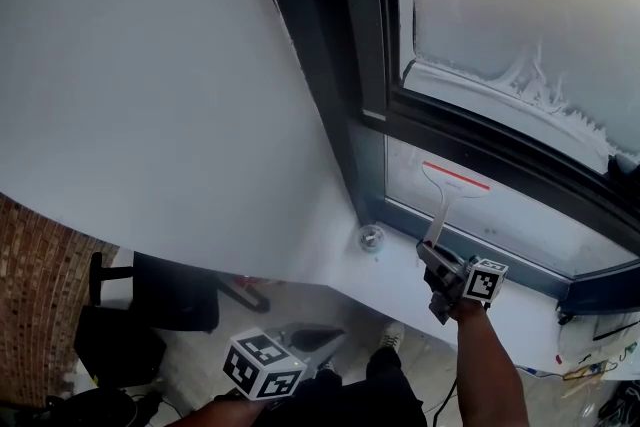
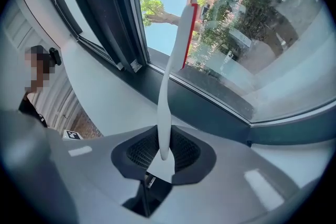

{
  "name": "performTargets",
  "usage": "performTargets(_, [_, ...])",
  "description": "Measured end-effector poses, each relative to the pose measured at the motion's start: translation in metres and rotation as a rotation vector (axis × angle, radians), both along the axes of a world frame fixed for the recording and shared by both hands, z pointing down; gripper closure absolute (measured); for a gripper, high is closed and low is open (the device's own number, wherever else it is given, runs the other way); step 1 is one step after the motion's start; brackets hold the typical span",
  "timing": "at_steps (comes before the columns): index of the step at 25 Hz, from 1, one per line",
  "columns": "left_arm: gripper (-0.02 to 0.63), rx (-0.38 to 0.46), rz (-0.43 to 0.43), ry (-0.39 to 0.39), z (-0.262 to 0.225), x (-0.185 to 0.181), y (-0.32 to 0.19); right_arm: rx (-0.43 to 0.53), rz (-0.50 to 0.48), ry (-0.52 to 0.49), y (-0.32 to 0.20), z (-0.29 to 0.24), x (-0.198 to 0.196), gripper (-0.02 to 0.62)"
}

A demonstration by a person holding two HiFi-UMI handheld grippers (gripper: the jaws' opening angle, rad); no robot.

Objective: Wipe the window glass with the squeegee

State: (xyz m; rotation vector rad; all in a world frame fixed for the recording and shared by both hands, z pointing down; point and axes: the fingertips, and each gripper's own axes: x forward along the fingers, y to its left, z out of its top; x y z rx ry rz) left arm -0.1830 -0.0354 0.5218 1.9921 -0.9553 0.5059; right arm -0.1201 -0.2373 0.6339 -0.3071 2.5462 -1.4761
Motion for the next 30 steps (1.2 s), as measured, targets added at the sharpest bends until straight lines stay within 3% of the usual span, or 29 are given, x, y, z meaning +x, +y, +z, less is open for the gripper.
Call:
performTargets(7, [0.605,-0.012,-0.005,-0.005,0.004,0.003,0.002,-0.024,-0.005,0.014,0.003,0.020,0.003,0.512])
performTargets(21, [0.605,-0.061,-0.029,-0.010,0.020,0.004,0.003,-0.163,-0.035,0.061,0.017,0.100,0.003,0.512])
performTargets(30, [0.605,-0.098,-0.024,-0.040,0.040,0.012,-0.008,-0.232,0.019,0.076,0.011,0.145,0.009,0.512])
